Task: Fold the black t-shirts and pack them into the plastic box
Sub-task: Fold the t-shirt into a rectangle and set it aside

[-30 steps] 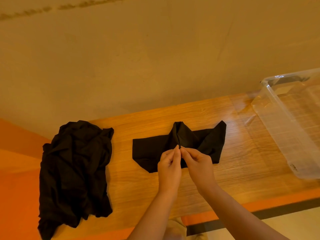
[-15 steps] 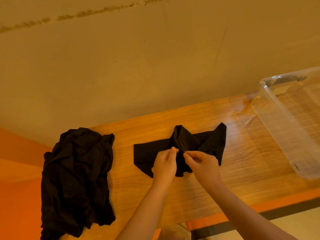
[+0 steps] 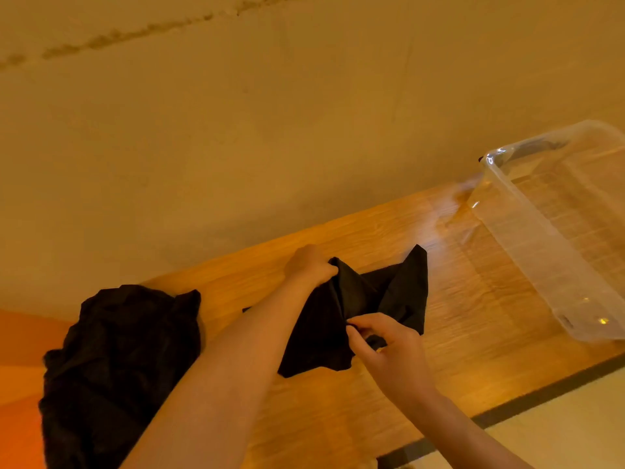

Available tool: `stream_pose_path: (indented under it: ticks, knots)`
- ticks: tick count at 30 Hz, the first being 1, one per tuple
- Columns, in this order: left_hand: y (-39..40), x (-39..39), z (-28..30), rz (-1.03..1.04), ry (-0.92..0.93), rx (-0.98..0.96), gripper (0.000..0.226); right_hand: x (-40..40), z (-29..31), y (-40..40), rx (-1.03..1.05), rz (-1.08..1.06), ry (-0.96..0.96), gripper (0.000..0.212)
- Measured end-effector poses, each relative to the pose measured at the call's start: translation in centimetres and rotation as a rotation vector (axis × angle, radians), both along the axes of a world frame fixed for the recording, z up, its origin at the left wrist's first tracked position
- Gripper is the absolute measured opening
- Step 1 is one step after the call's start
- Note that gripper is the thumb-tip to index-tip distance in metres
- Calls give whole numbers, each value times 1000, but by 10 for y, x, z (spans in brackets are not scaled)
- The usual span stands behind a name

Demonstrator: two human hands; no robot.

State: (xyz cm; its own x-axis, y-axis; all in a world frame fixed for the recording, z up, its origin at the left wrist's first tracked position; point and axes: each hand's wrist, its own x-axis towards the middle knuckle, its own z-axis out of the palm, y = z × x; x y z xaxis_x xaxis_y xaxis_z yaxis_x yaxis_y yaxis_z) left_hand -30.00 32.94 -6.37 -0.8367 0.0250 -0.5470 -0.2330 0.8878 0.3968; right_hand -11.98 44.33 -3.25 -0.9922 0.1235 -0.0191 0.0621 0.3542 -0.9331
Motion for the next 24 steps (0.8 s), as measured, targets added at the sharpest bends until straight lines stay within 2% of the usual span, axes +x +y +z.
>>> stream_pose_path:
  ticks: [3, 12, 19, 24]
  knots:
    - [6, -10, -4, -87, 46, -57, 12, -1, 1, 3, 24, 35, 42, 14]
    - [1, -39, 12, -314, 85, -63, 13, 0, 10, 32, 98, -26, 113, 20]
    - [-31, -48, 72, -185, 131, 119, 5, -17, 37, 73, 304, -63, 253, 22]
    - [-54, -37, 141, -84, 233, 275, 16, -47, 66, 95, 440, -68, 360, 17]
